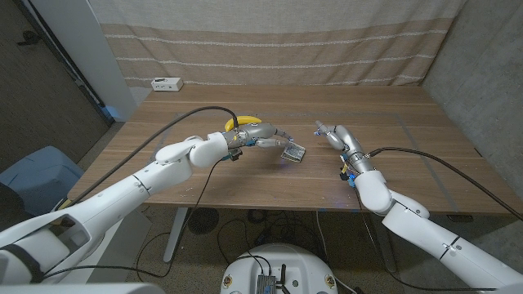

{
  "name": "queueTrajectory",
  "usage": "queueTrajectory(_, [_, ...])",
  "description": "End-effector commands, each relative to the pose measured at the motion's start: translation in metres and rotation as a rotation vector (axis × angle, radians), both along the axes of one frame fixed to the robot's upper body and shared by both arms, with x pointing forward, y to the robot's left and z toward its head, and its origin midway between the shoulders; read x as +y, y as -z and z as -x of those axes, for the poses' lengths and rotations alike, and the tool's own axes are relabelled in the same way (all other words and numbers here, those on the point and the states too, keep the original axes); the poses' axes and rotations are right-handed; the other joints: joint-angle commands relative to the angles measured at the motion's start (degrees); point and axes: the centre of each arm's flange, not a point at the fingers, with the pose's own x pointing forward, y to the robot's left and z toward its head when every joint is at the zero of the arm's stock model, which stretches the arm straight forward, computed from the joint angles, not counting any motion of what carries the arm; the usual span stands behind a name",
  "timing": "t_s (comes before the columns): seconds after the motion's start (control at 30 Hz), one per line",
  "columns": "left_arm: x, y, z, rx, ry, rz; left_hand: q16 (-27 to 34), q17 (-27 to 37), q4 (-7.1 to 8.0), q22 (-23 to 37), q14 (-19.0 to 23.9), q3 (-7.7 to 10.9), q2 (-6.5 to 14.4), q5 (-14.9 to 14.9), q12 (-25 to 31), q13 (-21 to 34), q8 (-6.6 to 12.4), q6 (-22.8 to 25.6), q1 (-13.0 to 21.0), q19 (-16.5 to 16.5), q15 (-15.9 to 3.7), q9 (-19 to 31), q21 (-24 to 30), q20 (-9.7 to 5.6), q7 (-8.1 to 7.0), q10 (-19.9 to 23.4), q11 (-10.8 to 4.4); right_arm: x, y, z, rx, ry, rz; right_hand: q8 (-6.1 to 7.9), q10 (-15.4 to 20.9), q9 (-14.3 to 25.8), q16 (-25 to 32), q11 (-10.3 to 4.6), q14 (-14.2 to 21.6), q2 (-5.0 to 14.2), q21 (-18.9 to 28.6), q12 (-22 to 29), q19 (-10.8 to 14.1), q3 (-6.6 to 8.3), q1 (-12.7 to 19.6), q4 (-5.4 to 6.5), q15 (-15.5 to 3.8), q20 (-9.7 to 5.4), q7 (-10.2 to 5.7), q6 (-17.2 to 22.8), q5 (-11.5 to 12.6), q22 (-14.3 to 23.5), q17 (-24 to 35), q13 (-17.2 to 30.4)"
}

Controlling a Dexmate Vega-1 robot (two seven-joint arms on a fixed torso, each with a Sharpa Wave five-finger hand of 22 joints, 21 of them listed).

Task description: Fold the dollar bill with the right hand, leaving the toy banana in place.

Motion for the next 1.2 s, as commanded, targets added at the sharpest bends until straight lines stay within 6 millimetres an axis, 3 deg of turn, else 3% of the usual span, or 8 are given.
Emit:
queueTrajectory(0.03, [0.016,-0.005,-0.002,0.071,0.047,0.195,-0.1,0.2,0.07,0.3,-1.1,0.60,0.3,-0.2,-0.3,0.3,-0.07,-3.1,0.3,-0.1,0.09,0.1,-0.1,0.52,-0.66,-2.2,-0.05,-0.010,0.003,0.001,-0.028,-0.111,-0.173,0.11,-0.1,0.2,0.3,-0.30,-0.2,1.96,0.0,0.2,0.0,0.49,0.6,-0.22,0.28,-0.03,-0.20,-0.5,-0.1,0.1,0.3,0.1])
queueTrajectory(0.63, [0.040,0.002,-0.013,0.250,0.145,0.498,-0.7,0.3,0.78,0.5,-7.4,1.18,1.2,-0.2,-0.6,0.3,0.25,-11.1,0.2,-0.1,0.83,0.1,-0.3,0.69,-0.64,-10.9,-0.98,-0.018,0.005,0.002,-0.040,-0.200,-0.331,-0.56,-3.3,0.2,0.3,-1.03,-1.3,1.50,-0.4,-0.4,-0.4,1.24,2.7,-1.74,0.60,0.36,-1.79,-5.6,-0.4,0.1,0.4,0.1])
queueTrajectory(0.73, [0.043,0.004,-0.015,0.280,0.170,0.539,-0.7,0.2,0.71,0.5,-8.4,1.30,1.2,-0.2,-0.4,0.2,0.42,-12.0,0.3,0.0,1.05,0.1,-0.3,-0.76,-0.68,-12.1,-1.17,-0.019,0.005,0.002,-0.044,-0.216,-0.352,-0.55,-3.6,0.2,0.3,-1.10,-1.4,1.45,-0.5,-0.5,-0.4,1.25,2.8,-1.84,0.69,0.42,-1.90,-5.9,-0.4,0.1,0.4,0.1])
queueTrajectory(0.77, [0.045,0.005,-0.016,0.300,0.188,0.577,-0.7,0.1,0.60,0.5,-9.4,1.39,1.2,-0.2,-0.3,0.2,0.51,-12.6,0.5,0.1,0.91,0.1,-0.3,-2.18,-0.63,-12.7,-0.84,-0.020,0.005,0.002,-0.045,-0.230,-0.368,-0.62,-3.8,0.2,0.4,-1.08,-1.4,1.43,-0.5,-0.5,-0.4,1.25,2.8,-1.88,0.76,0.43,-2.07,-6.2,-0.5,0.1,0.4,0.1])
queueTrajectory(0.97, [0.049,0.009,-0.019,0.341,0.228,0.653,-1.0,-0.2,-0.01,0.5,-12.7,1.66,1.2,-0.3,-0.5,-0.1,0.31,-15.7,1.2,-0.3,0.51,-0.1,-0.6,-4.76,0.36,-16.1,-1.04,-0.021,0.004,0.000,-0.040,-0.268,-0.405,-0.77,-5.2,0.2,0.4,-1.49,-1.7,1.22,-0.6,-0.7,-0.4,1.30,3.3,-2.37,0.77,0.33,-2.86,-8.4,-0.5,0.1,0.5,0.0])
queueTrajectory(1.2, [0.056,0.013,-0.021,0.358,0.259,0.738,-1.4,-0.5,-0.85,0.3,-17.2,1.79,1.2,-0.3,-0.6,-0.4,0.32,-18.4,2.1,-1.2,-0.28,-0.2,-1.2,-5.29,0.42,-19.4,-1.78,-0.019,0.006,-0.001,-0.024,-0.308,-0.441,-0.81,-6.3,0.2,0.3,-1.58,-2.5,0.89,-0.7,-0.7,-0.6,1.26,3.7,-2.91,1.14,0.43,-3.21,-10.3,-0.5,0.1,0.5,0.0])
